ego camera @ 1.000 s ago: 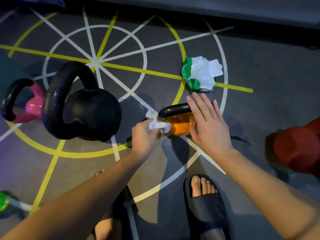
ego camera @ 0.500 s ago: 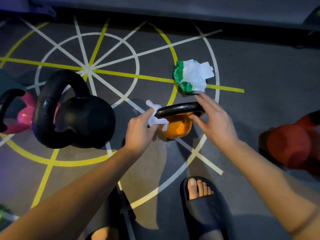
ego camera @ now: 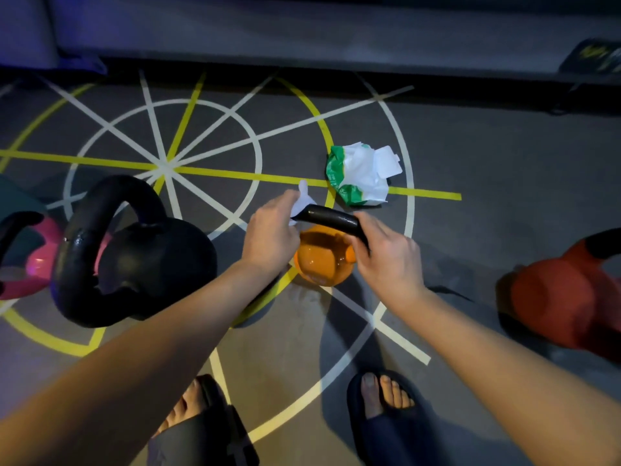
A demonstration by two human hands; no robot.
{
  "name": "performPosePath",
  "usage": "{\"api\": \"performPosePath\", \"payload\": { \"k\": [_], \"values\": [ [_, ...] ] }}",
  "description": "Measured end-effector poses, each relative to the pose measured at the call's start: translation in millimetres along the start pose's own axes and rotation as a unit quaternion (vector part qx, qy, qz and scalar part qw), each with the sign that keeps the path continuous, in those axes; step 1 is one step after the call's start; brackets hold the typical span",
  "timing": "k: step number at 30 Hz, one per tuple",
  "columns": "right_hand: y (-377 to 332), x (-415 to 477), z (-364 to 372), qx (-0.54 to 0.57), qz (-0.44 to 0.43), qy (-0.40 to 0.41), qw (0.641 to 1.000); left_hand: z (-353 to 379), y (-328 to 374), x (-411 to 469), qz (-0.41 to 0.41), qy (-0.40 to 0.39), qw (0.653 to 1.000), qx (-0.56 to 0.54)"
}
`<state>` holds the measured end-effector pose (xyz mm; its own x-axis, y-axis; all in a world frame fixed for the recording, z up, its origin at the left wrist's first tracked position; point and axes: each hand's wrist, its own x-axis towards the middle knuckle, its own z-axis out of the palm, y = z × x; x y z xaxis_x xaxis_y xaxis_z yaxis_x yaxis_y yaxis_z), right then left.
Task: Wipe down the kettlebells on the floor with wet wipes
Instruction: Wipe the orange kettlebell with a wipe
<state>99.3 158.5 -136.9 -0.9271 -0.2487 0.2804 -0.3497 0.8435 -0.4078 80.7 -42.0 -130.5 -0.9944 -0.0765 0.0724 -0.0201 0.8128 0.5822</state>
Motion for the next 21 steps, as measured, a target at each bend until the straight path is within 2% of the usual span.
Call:
{"api": "performPosePath", "payload": {
  "k": [5, 10, 14, 19, 21],
  "values": [
    [9, 9, -4, 0.003, -0.079, -0.024, 0.997, -6, 0, 1, 0.041, -0.011, 0.998, 0.037],
    [31, 30, -7, 0.014, -0.046, -0.031, 0.998, -7, 7, -16, 0.07, -0.035, 0.995, 0.066],
    [42, 14, -14, 0.008, -0.058, -0.037, 0.998, -6, 9, -29, 0.077, -0.052, 0.993, 0.075],
    [29, -14, -9, 0.071, 0.032, -0.029, 0.997, -2, 6, -51, 0.083, -0.012, 0.996, 0.02],
    [18, -21, -10, 0.119, 0.076, -0.024, 0.99, -7, 12, -60, 0.115, 0.022, 0.993, -0.032]
  ]
}}
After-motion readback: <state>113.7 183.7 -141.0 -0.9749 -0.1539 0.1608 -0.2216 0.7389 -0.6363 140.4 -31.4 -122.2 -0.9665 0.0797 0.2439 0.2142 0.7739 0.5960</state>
